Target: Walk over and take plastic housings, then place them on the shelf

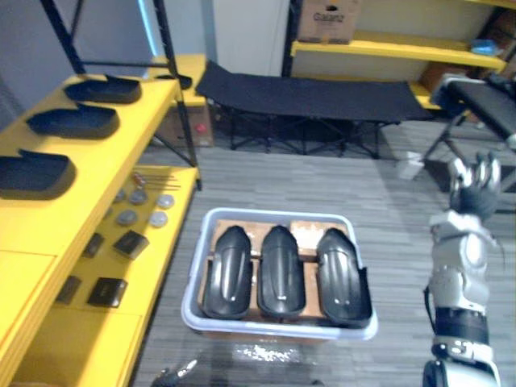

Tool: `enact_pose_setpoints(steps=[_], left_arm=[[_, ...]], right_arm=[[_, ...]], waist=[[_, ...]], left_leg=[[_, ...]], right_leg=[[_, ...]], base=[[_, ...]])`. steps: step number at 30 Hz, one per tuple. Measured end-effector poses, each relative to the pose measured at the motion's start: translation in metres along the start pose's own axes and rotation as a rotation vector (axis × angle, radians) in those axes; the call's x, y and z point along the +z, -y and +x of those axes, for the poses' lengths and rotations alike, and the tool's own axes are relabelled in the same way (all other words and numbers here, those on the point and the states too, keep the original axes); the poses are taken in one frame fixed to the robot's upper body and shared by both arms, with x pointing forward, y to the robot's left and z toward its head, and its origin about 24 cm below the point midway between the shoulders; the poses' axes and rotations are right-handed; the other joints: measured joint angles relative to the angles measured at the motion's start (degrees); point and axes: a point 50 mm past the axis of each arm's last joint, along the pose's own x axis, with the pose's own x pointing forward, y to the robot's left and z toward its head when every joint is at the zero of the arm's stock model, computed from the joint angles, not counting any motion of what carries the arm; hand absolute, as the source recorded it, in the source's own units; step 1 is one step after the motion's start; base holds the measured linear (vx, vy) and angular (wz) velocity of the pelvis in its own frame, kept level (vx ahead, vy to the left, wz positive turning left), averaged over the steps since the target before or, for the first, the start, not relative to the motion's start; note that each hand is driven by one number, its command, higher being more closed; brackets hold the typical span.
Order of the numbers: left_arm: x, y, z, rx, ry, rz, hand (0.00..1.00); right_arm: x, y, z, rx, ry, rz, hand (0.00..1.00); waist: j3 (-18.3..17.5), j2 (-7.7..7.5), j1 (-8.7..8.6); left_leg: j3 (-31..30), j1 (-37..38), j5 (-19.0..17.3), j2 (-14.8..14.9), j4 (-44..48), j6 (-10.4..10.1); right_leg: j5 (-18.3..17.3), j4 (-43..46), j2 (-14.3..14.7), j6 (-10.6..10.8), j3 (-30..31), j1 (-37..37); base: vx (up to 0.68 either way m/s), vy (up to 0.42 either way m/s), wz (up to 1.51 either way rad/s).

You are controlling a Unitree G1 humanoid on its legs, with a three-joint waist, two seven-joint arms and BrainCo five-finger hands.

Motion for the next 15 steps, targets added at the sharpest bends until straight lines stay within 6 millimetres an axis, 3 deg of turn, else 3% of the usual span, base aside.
enact_pose_setpoints(steps=[4,7,9,11,13,15], left_arm=[[-0.005,0.002,-0.001,-0.025,-0.006,0.068,0.0],[-0.005,0.001,-0.001,-0.023,-0.004,0.081,0.0],[-0.002,0.0,-0.001,-0.021,0.016,0.094,0.0],[0.01,-0.003,0.001,-0.014,0.066,0.112,0.0],[0.033,-0.006,0.002,-0.003,0.14,0.119,0.0],[0.052,-0.006,0.002,0.002,0.204,0.119,0.0]], right_arm=[[-0.02,0.033,0.0,-0.186,-0.073,-0.113,0.0],[-0.03,0.04,-0.001,-0.227,-0.117,-0.133,0.0],[-0.036,0.042,-0.003,-0.234,-0.147,-0.15,0.0],[-0.039,0.042,-0.005,-0.247,-0.16,-0.15,0.0],[-0.05,0.037,-0.012,-0.251,-0.192,-0.127,0.0],[-0.058,0.034,-0.017,-0.256,-0.216,-0.109,0.0]], waist=[[0.17,0.72,-0.01],[0.74,0.35,0.05],[2.33,-0.74,0.13],[3.85,-1.62,0.19],[7.57,-3.42,0.28],[10.11,-3.94,1.21]], left_leg=[[-0.09,-1.92,-0.1,0.35,-0.42,0.13],[-0.11,-4.11,-0.08,0.93,0.29,0.09],[-0.18,-5.54,-0.22,1.72,0.91,-0.25],[-0.83,-8.96,-0.76,2.51,3.15,-0.78],[-1.83,-13.79,-2.35,4.52,8.05,-1.72],[-2.82,-17.02,-3.62,6.4,12.4,-2.37]], right_leg=[[0.01,0.18,0.27,0.01,0.06,-2.18],[0.15,0.35,0.7,0.06,0.63,-4.23],[0.19,0.62,1.24,0.11,1.2,-5.43],[0.41,0.96,1.82,0.0,1.22,-7.66],[0.78,1.04,3.54,-0.3,1.19,-9.71],[1.15,1.08,5.25,-0.81,1.27,-10.77]], base=[[-0.05,-0.018,-0.01],[-0.08,-0.051,-0.05],[-0.11,-0.064,-0.04],[-0.13,-0.082,0.06],[-0.14,-0.084,0.08],[-0.11,-0.062,0.0]])
